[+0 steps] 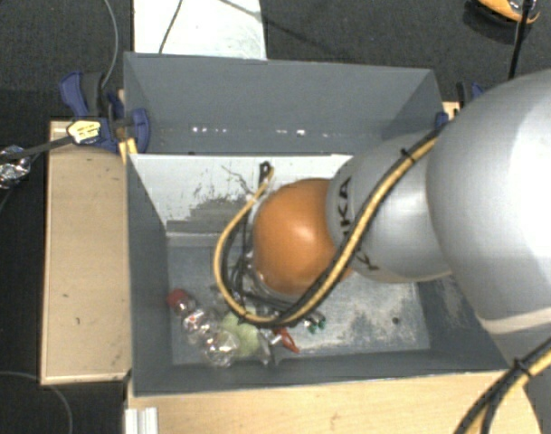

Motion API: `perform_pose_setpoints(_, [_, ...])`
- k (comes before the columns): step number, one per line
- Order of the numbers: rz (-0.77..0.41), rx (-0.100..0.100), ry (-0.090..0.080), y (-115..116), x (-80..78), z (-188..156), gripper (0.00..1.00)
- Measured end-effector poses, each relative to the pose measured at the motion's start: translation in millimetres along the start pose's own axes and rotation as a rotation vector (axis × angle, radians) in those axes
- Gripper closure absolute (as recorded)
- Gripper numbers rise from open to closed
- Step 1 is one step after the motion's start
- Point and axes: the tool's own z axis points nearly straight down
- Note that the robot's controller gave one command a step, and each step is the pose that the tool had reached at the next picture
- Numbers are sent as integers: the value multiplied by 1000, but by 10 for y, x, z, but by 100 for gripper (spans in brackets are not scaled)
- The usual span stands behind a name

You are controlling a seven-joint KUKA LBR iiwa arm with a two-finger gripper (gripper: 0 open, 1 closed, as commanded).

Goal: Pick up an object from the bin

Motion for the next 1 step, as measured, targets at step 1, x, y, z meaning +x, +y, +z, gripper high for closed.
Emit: perform_pose_setpoints(1, [4, -1, 2, 2, 7, 6, 100])
